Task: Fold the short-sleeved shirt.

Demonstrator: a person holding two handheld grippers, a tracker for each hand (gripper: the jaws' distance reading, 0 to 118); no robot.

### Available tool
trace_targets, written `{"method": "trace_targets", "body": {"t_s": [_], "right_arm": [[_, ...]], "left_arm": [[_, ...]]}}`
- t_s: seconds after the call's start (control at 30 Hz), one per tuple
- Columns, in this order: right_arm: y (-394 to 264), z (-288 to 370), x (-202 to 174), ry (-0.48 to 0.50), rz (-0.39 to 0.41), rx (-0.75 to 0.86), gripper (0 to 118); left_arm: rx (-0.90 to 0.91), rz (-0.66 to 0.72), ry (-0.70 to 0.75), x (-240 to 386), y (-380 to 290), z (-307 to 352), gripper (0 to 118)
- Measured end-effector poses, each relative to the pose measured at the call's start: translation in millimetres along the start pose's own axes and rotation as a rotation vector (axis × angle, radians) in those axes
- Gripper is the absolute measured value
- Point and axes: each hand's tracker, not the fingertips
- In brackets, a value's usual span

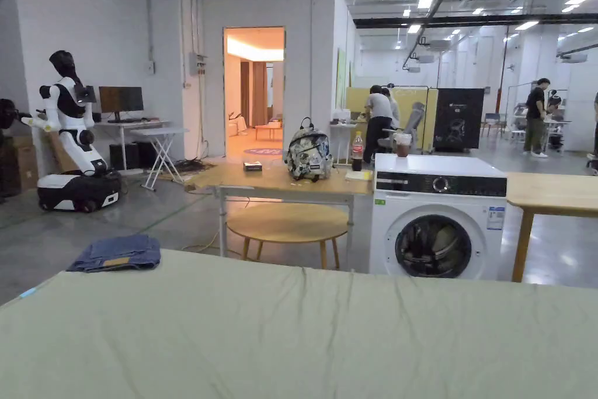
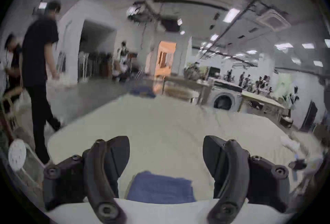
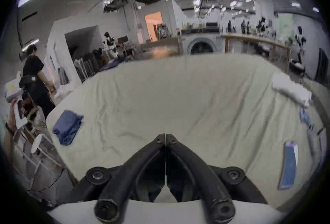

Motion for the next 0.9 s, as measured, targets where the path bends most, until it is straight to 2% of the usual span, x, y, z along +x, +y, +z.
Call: {"method": "trace_targets", "body": {"t_s": [0.1,0.23,0.33,0.37,0.4,0.5,0.53,0.6,0.73,0.8,0.9], "right_arm": [[22,14,-6,-0.043,0.087,0.112,0],[40,29,-15,-0.068,0.079,0.229,0],[44,38,-23,-0.085,0.089,0.270,0],[43,42,-25,-0.088,0.096,0.289,0],[42,44,-28,-0.091,0.100,0.300,0],[34,52,-33,-0.114,0.107,0.324,0],[31,52,-33,-0.120,0.102,0.323,0],[24,54,-32,-0.120,0.076,0.315,0],[11,59,-31,-0.150,0.081,0.314,0],[11,60,-29,-0.161,0.055,0.313,0],[11,63,-24,-0.150,0.012,0.320,0]], "left_arm": [[0.079,-0.095,-0.112,73,4,22,86],[0.183,-0.147,-0.173,139,-4,35,86],[0.216,-0.220,-0.160,160,-21,28,79],[0.197,-0.242,-0.153,173,-24,29,71],[0.208,-0.266,-0.146,183,-28,31,51],[0.205,-0.230,-0.203,193,-39,31,5],[0.201,-0.156,-0.257,192,-44,31,0],[0.143,-0.091,-0.255,199,-47,35,0],[0.120,-0.146,-0.153,209,-63,43,0],[0.119,-0.189,-0.137,212,-67,45,0],[0.115,-0.167,-0.158,214,-64,46,0]]}}
